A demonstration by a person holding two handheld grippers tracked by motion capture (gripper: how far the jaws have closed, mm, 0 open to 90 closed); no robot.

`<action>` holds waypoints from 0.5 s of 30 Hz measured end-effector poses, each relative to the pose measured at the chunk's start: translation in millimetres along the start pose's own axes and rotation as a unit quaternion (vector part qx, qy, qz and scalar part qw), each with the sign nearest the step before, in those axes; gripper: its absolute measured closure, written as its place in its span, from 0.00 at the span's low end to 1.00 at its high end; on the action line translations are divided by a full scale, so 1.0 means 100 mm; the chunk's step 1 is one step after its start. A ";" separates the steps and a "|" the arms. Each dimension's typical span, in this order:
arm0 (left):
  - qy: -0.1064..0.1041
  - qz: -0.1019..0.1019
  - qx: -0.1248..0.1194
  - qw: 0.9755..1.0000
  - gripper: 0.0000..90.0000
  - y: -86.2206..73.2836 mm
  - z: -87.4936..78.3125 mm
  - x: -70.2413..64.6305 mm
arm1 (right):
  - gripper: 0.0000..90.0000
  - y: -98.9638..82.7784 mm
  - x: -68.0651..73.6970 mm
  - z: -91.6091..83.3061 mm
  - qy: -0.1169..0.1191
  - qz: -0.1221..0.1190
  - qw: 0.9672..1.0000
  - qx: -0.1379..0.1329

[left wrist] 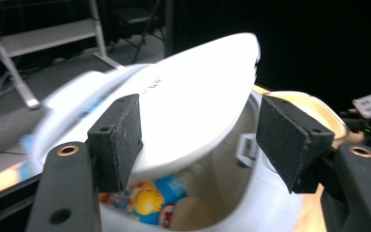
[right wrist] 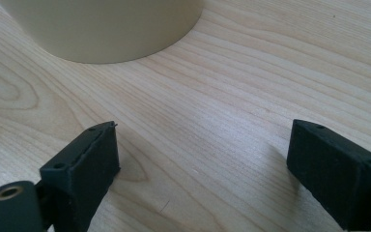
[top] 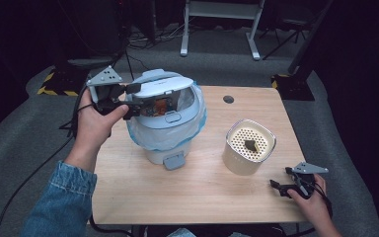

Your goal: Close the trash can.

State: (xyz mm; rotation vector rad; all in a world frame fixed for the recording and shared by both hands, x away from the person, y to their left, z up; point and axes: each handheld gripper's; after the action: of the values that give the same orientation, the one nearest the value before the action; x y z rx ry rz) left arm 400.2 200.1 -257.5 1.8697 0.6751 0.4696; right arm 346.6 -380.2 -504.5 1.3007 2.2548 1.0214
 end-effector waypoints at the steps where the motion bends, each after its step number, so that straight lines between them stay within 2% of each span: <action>1: -0.005 0.001 0.002 1.000 0.39 -0.01 0.02 -0.02 | 0.12 0.00 0.00 0.00 0.000 0.000 1.000 0.000; 6: -0.026 0.001 0.011 1.000 0.42 -0.04 0.12 -0.10 | 0.12 0.00 0.00 0.00 0.000 0.000 1.000 0.000; 9: -0.031 -0.007 0.015 0.999 0.44 -0.05 0.18 -0.12 | 0.12 0.00 0.00 0.00 0.000 0.000 1.000 0.000; 15: -0.019 -0.007 0.027 0.999 0.47 -0.07 0.29 -0.11 | 0.12 0.00 0.00 0.00 0.000 0.000 1.000 0.000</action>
State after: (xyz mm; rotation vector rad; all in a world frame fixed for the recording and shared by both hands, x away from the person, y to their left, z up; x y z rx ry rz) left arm 407.4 174.8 -275.1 1.9180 0.6805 0.4106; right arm 346.6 -380.2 -504.5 1.3004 2.2548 1.0214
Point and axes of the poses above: each handheld gripper's, and its own axes: z roughly forward along the jaws, y roughly out of its top, x roughly to its left, and after that the axes turned 5 degrees about z, right-handed
